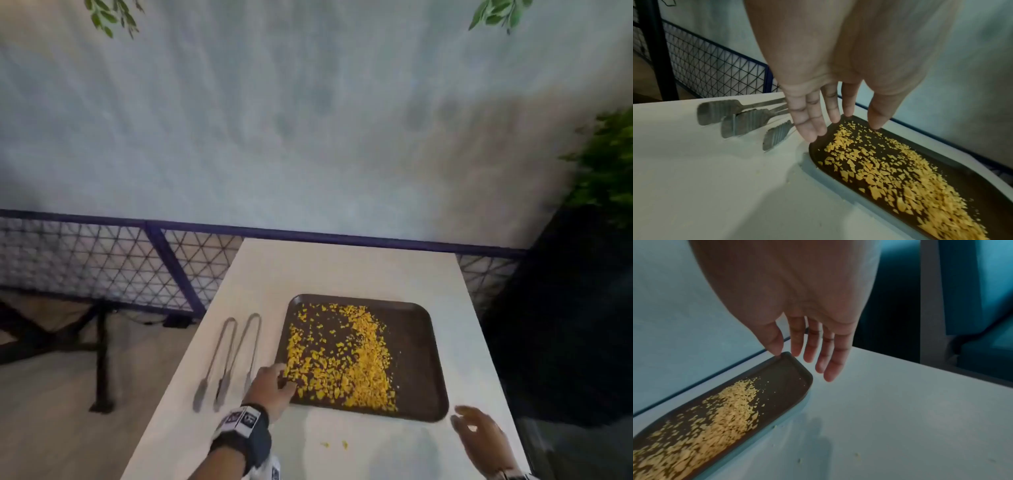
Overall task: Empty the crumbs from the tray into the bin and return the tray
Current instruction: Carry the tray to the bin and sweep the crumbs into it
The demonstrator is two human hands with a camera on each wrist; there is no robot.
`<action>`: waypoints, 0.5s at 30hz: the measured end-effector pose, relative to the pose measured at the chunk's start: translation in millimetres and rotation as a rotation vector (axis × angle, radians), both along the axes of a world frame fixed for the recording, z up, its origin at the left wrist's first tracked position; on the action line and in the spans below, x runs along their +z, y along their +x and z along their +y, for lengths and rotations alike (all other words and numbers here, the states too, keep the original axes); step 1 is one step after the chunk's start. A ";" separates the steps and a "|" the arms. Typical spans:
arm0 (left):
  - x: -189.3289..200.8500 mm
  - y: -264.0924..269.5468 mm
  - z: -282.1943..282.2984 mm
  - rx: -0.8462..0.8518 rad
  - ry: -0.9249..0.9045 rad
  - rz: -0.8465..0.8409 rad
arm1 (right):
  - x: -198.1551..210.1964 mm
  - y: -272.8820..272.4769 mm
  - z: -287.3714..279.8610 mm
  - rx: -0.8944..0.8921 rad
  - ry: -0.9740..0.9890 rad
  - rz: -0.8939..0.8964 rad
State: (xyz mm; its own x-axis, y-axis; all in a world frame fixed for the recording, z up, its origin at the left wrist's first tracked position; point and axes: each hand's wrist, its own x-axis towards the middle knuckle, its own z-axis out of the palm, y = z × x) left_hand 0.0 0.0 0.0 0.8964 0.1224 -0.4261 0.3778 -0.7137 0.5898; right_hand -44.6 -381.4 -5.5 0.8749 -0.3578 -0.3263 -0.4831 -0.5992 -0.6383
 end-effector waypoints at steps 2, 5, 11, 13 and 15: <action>-11.1 22.4 2.0 0.018 0.047 0.048 | -10.9 21.0 3.3 -0.028 -0.029 0.027; -25.8 50.5 4.6 0.044 0.113 0.100 | -19.2 46.4 12.5 -0.062 -0.032 0.130; -50.6 80.8 12.5 0.041 0.221 0.222 | -39.8 74.9 22.3 -0.091 -0.068 0.244; -53.7 86.1 14.6 0.029 0.239 0.243 | -46.4 79.6 21.6 -0.108 -0.078 0.268; -54.4 89.5 17.6 0.015 0.228 0.271 | -44.6 82.8 22.9 -0.116 -0.106 0.289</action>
State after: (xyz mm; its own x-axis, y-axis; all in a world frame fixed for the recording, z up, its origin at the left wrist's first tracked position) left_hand 89.5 17.6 -54.4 0.7519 0.2541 -0.6084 0.5100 -0.8089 0.2925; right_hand 38.2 -358.6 -50.1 0.7032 -0.4947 -0.5107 -0.7040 -0.5853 -0.4023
